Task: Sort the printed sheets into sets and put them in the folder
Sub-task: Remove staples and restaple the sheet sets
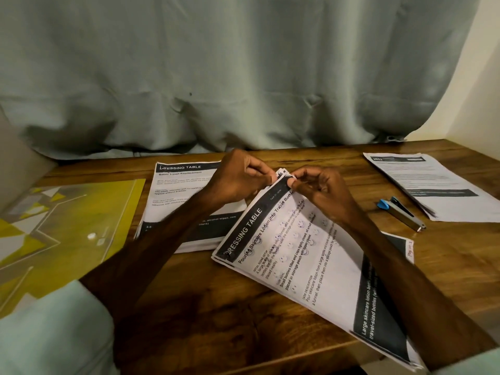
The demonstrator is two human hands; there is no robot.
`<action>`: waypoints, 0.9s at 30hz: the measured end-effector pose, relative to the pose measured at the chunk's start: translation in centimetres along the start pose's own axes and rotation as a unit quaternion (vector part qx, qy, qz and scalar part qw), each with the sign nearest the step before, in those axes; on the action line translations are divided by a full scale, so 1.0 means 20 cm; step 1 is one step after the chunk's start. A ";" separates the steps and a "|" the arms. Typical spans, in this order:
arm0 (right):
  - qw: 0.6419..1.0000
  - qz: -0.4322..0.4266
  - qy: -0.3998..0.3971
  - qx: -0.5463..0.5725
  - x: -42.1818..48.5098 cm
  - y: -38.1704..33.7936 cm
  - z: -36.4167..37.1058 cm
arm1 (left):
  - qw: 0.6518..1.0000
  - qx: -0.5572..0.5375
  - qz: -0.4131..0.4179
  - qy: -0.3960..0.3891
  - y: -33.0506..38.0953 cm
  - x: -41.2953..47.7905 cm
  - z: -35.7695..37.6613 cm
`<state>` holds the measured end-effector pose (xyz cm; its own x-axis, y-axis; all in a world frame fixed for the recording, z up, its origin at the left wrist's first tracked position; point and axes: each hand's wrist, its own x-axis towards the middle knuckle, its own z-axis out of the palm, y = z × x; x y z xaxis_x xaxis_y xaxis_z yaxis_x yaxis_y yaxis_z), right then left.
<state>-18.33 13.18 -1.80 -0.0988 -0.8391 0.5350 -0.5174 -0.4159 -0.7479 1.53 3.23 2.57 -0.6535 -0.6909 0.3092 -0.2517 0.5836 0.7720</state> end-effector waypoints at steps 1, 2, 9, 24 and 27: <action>1.000 0.002 0.001 -0.005 0.00 0.00 0.00 | 1.000 -0.007 -0.004 -0.001 0.00 0.00 0.00; 1.000 0.004 0.003 -0.013 0.00 0.00 0.00 | 1.000 -0.011 -0.004 -0.002 0.00 0.00 0.00; 0.999 0.011 0.014 -0.037 -0.01 0.00 0.00 | 1.000 0.001 0.002 0.001 0.00 0.00 0.01; 0.997 -0.005 0.032 -0.064 -0.01 -0.02 0.02 | 0.998 0.046 0.044 -0.022 0.02 0.00 0.00; 0.995 -0.024 0.040 -0.089 -0.01 -0.01 0.01 | 0.998 0.045 0.044 -0.024 0.02 0.00 0.00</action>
<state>-18.01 13.25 -1.87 -0.1345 -0.7860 0.6034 -0.6643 -0.3803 -0.6435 1.46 3.49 2.87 -0.7089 -0.6148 0.3457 -0.2535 0.6794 0.6886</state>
